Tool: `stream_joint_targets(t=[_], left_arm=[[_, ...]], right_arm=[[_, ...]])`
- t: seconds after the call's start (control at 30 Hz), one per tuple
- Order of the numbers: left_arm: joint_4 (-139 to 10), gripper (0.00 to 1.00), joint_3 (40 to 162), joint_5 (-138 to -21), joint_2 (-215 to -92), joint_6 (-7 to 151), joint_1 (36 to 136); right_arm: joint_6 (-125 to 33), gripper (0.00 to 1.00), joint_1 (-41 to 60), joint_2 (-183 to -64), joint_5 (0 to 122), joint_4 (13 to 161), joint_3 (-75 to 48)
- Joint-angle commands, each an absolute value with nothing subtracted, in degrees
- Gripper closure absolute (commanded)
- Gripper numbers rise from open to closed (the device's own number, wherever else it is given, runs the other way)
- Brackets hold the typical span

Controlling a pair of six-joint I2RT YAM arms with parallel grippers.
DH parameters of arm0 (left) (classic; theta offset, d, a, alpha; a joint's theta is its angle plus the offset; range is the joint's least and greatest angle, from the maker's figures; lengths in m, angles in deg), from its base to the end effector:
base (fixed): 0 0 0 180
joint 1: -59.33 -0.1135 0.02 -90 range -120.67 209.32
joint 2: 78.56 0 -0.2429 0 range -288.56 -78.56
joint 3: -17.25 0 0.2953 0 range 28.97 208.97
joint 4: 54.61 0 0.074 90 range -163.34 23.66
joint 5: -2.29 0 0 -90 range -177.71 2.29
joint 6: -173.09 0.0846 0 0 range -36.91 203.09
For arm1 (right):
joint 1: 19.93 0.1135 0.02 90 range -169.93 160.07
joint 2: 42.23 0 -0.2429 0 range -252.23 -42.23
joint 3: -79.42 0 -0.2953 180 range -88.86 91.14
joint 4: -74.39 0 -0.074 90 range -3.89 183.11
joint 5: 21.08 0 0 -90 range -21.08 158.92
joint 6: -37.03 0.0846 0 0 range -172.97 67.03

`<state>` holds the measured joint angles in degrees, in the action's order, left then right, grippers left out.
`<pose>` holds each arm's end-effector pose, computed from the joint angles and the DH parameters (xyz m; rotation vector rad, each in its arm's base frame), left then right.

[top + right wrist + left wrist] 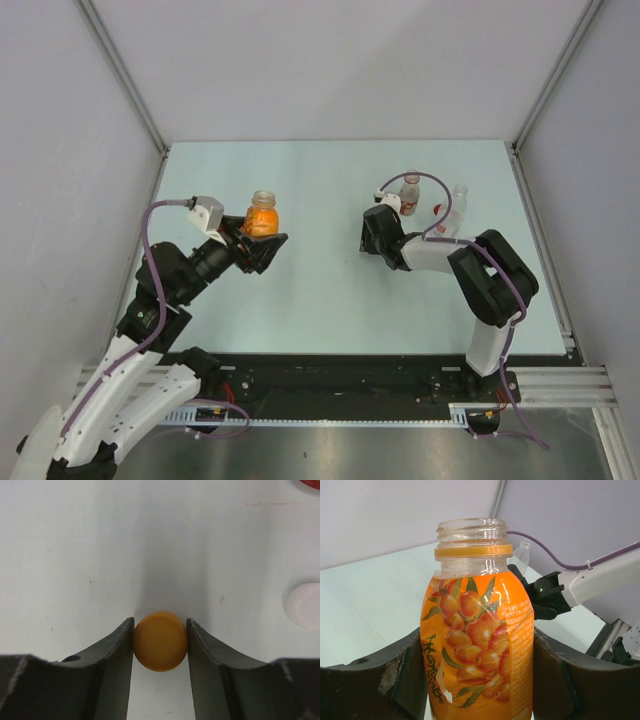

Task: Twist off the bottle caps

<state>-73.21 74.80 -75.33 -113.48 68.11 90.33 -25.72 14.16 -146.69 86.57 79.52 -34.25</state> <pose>0.2046 -0.1441 0.3772 0.3935 1.5054 -0.8020 0.3668 0.2173 0.0604 0.0167 2.2903 0.1985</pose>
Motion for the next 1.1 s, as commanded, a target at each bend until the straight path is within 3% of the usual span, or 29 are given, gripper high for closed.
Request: stream_joint_targets(t=[0.0, 1.07], left_arm=[[-72.31, 1.00, 74.85, -75.15, -113.63, 68.50, 90.53], [-72.93, 1.00, 74.41, -75.50, -113.89, 68.68, 90.61]], right_arm=[[-24.58, 0.97, 13.73, -149.63, 85.36, 79.96, -33.13], [-25.20, 0.52, 15.14, -152.71, 91.95, 88.66, -29.44]])
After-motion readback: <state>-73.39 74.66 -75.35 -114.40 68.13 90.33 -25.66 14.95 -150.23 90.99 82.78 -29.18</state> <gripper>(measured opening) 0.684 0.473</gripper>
